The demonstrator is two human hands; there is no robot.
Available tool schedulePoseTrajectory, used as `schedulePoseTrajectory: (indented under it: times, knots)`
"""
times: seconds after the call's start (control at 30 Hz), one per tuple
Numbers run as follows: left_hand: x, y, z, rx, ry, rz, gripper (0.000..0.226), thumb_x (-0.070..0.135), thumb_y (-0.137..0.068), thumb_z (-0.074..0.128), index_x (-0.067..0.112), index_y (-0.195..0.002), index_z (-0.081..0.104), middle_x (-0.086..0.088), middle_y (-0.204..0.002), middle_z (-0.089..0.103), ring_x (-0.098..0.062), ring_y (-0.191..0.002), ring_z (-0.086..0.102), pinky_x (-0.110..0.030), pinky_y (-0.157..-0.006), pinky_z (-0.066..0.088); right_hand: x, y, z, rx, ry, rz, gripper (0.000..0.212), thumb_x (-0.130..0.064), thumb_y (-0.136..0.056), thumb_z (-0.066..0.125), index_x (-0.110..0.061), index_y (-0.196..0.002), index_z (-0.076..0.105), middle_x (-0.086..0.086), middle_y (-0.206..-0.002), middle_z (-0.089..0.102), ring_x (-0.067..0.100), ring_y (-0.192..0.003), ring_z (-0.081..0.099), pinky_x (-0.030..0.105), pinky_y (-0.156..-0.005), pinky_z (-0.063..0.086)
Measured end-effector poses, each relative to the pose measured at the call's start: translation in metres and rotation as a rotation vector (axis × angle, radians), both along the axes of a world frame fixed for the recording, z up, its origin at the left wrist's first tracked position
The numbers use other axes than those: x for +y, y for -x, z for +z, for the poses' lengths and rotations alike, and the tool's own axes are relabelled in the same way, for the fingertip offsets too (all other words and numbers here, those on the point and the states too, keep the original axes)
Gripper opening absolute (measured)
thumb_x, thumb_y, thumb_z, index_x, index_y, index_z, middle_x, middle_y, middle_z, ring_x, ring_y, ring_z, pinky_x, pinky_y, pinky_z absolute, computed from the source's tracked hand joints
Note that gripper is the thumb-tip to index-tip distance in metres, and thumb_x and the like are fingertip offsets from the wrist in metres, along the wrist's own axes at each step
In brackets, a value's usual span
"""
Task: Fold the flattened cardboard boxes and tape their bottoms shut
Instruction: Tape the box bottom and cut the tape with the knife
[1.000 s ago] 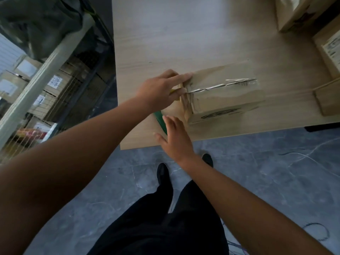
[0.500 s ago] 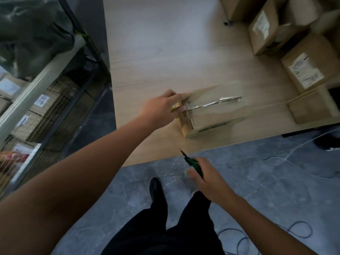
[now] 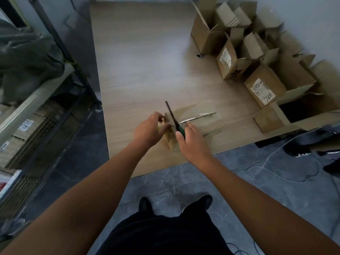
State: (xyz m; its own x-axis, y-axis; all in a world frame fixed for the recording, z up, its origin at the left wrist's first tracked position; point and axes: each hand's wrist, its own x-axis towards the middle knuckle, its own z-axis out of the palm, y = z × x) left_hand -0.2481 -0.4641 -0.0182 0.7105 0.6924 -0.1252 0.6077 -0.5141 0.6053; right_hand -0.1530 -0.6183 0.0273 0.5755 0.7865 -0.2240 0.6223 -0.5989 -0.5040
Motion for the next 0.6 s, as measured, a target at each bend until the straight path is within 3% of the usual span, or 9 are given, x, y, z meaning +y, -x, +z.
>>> schedulePoseTrajectory:
  times: [0.1,0.2,0.27,0.4,0.5,0.6]
  knots:
    - [-0.002,0.006,0.001,-0.021,0.088,-0.018,0.035,0.048,-0.099,0.055,0.022,-0.122,0.058,0.003,-0.122,0.067,-0.023,-0.109,0.063,-0.033,-0.079,0.044,0.003,0.003,-0.004,-0.062,0.094,0.042,0.057,-0.039,-0.108,0.038,0.007,-0.139,0.048,0.021,-0.165,0.022,0.033,-0.154,0.015,0.044,-0.126,0.015]
    - [0.002,0.024,0.001,-0.084,0.226,-0.155,0.031,0.028,-0.102,0.053,0.019,-0.132,0.062,-0.003,-0.132,0.061,-0.022,-0.121,0.057,-0.033,-0.097,0.044,0.004,0.005,-0.002,-0.074,0.189,0.088,0.058,-0.039,-0.109,0.033,0.007,-0.141,0.047,0.023,-0.167,0.011,0.034,-0.156,0.003,0.048,-0.127,0.006]
    - [0.005,0.036,0.002,-0.060,0.261,-0.186,0.036,0.026,-0.104,0.054,0.016,-0.138,0.059,-0.004,-0.136,0.059,-0.021,-0.121,0.056,-0.033,-0.100,0.044,0.008,0.006,0.000,-0.081,0.219,0.106,0.059,-0.039,-0.110,0.031,0.007,-0.144,0.044,0.024,-0.167,0.008,0.036,-0.156,0.001,0.049,-0.127,0.004]
    - [0.014,0.029,0.002,0.031,0.240,-0.132,0.025,0.031,-0.097,0.064,0.019,-0.118,0.070,-0.004,-0.120,0.064,-0.022,-0.110,0.061,-0.036,-0.096,0.049,0.016,0.006,0.004,-0.114,0.311,0.142,0.060,-0.041,-0.109,0.028,0.005,-0.144,0.047,0.026,-0.166,0.008,0.039,-0.155,0.001,0.052,-0.126,0.004]
    - [0.018,0.021,0.005,0.073,0.245,-0.099,0.023,0.032,-0.096,0.067,0.014,-0.109,0.073,0.001,-0.103,0.063,-0.021,-0.097,0.061,-0.029,-0.083,0.045,0.020,0.005,0.003,-0.143,0.355,0.158,0.062,-0.040,-0.109,0.027,0.007,-0.145,0.044,0.027,-0.166,0.005,0.040,-0.155,0.001,0.053,-0.126,0.004]
    - [0.016,0.024,0.007,0.068,0.218,-0.079,0.022,0.035,-0.096,0.067,0.016,-0.108,0.073,-0.001,-0.111,0.065,-0.018,-0.095,0.058,-0.029,-0.080,0.042,0.018,0.008,-0.002,-0.208,0.408,0.205,0.064,-0.042,-0.109,0.024,0.008,-0.147,0.040,0.027,-0.166,-0.002,0.041,-0.155,-0.004,0.054,-0.126,0.002]
